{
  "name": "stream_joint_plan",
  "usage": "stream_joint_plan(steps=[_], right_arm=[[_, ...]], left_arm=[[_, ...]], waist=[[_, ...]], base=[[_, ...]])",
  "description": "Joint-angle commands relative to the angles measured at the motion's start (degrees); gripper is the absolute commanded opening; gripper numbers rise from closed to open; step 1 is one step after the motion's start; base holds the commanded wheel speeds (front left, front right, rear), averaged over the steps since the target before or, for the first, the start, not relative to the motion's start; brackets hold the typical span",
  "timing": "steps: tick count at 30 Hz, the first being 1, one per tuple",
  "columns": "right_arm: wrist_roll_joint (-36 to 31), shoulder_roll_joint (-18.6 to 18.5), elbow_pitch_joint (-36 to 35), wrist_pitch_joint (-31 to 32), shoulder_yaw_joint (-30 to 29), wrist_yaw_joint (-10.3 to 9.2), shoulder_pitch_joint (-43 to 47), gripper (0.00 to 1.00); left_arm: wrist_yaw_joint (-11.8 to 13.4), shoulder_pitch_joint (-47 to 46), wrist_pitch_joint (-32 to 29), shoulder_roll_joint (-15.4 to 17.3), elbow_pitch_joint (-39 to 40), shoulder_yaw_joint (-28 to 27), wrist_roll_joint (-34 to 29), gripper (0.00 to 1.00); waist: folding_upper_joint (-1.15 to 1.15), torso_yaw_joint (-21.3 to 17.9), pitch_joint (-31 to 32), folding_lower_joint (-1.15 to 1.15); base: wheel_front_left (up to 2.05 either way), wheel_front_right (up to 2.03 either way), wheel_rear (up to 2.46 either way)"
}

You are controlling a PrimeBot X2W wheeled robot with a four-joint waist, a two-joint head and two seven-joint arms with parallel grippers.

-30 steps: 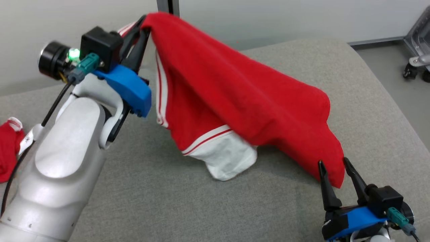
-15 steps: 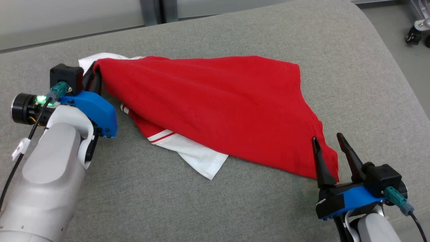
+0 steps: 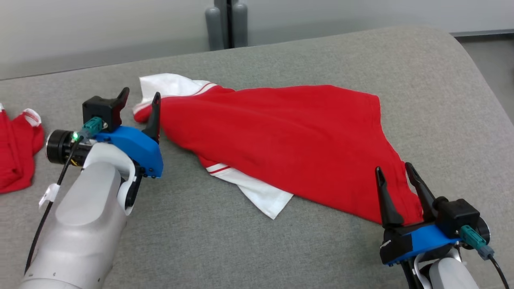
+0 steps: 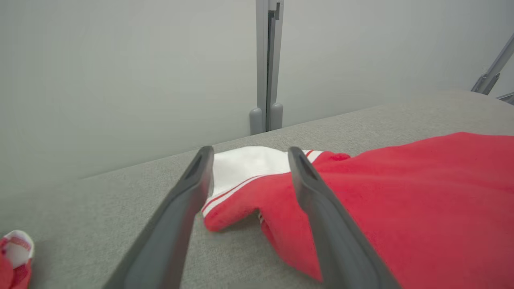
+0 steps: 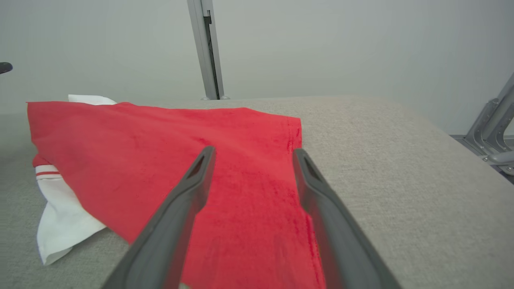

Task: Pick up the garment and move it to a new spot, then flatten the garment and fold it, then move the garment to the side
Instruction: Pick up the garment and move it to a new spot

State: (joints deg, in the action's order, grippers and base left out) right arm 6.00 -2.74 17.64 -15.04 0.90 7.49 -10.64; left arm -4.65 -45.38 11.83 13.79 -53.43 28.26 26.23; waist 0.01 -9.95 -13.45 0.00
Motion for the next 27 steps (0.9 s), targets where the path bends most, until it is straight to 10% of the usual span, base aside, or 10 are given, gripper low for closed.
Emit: stream_joint_plan(steps=[1, 12, 27], right_arm=[[-0.19, -0.27, 0.12, -0.21, -0.06, 0.01, 0.53, 1.0], [-1.27, -0.29, 0.86, -0.22, -1.9, 0.01, 4.11, 1.0], [-0.41, -0.26, 1.24, -0.22, -2.53, 0.01, 9.24, 1.0]], left_arm=[[-0.19, 0.77, 0.35, 0.11, -0.15, -0.23, 0.05, 1.0], [0.19, 10.1, 3.25, -2.93, 4.12, -2.26, 3.14, 1.0], [7.5, 34.26, 3.39, -4.84, 24.39, -10.45, -2.56, 1.0]], waist=[[-0.01, 0.2, 0.25, 0.0], [-0.01, 6.93, 8.64, 0.0], [-0.01, 11.6, 13.93, 0.0]], base=[[0.0, 0.0, 0.0], [0.0, 0.0, 0.0], [0.0, 0.0, 0.0]])
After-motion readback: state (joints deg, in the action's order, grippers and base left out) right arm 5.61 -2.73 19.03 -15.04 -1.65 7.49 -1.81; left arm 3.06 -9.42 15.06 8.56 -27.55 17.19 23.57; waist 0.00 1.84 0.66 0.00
